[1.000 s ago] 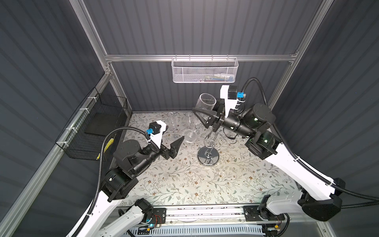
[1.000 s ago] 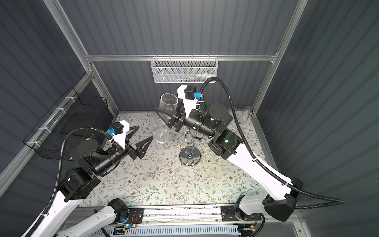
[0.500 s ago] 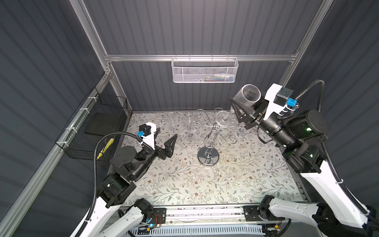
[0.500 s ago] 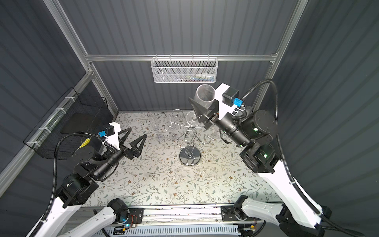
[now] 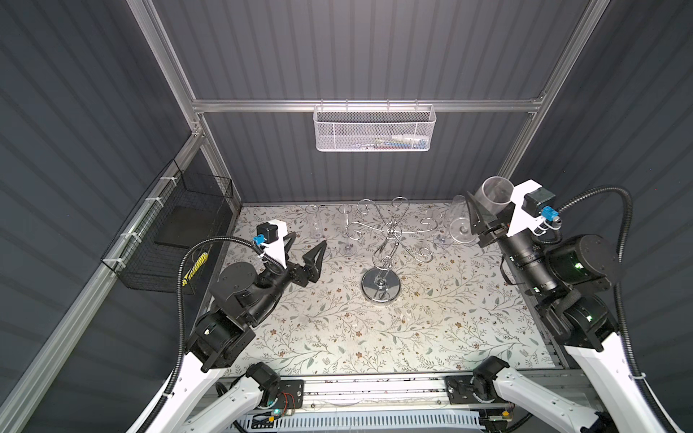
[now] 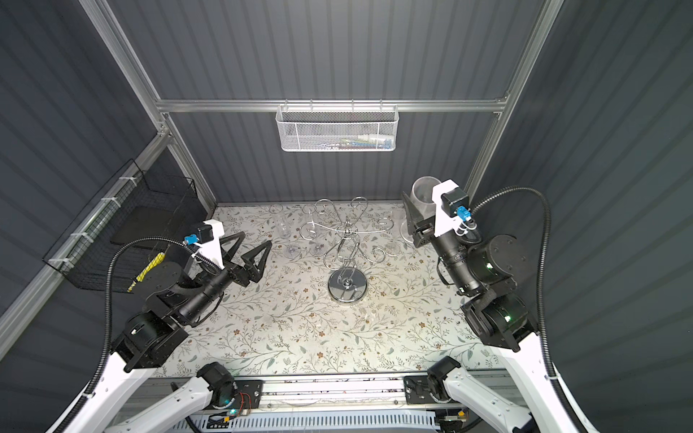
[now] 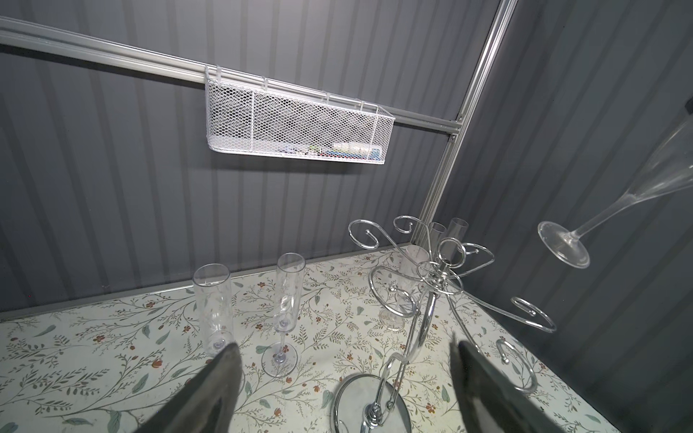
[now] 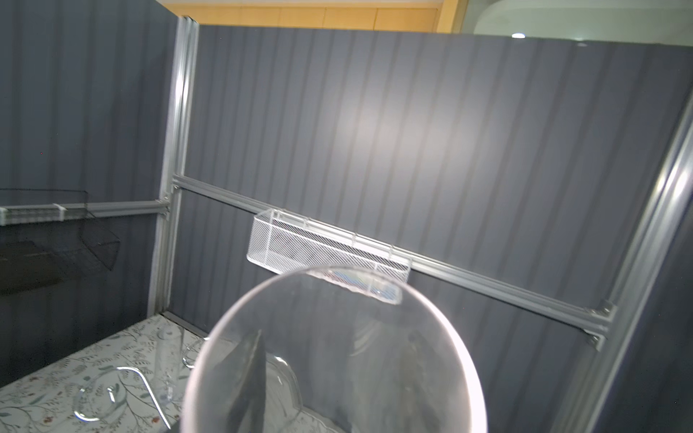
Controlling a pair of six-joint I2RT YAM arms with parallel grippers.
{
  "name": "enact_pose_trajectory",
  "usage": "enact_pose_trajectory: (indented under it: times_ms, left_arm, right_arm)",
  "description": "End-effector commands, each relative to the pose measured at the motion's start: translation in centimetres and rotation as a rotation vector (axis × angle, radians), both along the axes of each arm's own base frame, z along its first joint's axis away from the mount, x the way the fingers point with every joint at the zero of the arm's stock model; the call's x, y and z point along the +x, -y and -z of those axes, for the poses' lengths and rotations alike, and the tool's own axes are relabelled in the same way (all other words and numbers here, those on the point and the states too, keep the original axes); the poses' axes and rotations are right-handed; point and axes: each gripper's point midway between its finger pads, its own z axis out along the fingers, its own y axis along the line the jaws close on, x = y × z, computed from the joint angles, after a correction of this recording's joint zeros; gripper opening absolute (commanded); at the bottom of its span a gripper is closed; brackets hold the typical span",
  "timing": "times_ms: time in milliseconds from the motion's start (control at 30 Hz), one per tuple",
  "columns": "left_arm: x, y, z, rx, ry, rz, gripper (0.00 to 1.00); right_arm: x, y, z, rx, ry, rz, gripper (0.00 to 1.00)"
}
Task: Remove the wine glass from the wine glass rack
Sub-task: 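Carry the flute with the right gripper down toward the table beside the right arm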
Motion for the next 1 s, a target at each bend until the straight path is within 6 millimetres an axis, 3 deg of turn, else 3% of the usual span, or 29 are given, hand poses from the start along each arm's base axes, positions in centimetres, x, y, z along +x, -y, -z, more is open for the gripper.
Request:
enact_pose_trajectory:
  times_ms: [0,200,433,700,967]
  left_arm:
    - [0.6,0.4,-0.5,-0.032,0.012,-0.006,0.89]
    - [1.5,1.1,-0.4,-0.044,0.007,-0.007,0.89]
    - [2.1,1.6,-0.3,-0.063,0.000,-0.003,0.88]
    - [2.5,1.6,-0.5,-0.090,-0.005,-0.020,0.87]
    - [3.0,1.4,0.9,-0.130,-0.039,-0.043,0.87]
  right_arm:
    - [1.1,1.8,1.9,0.023,-0.041,0.076,0.52]
    - [3.1,3.8,6.2,0.061,-0.116,0.131,0.52]
    - [6.9,5.3,13.6,0.128,-0.215,0.151,0.51]
    - [10.1,4.4,21.3,0.154,-0.287,0.083,0.55]
    - [12.6,3.5,26.1,0.142,-0.324,0.053,0.52]
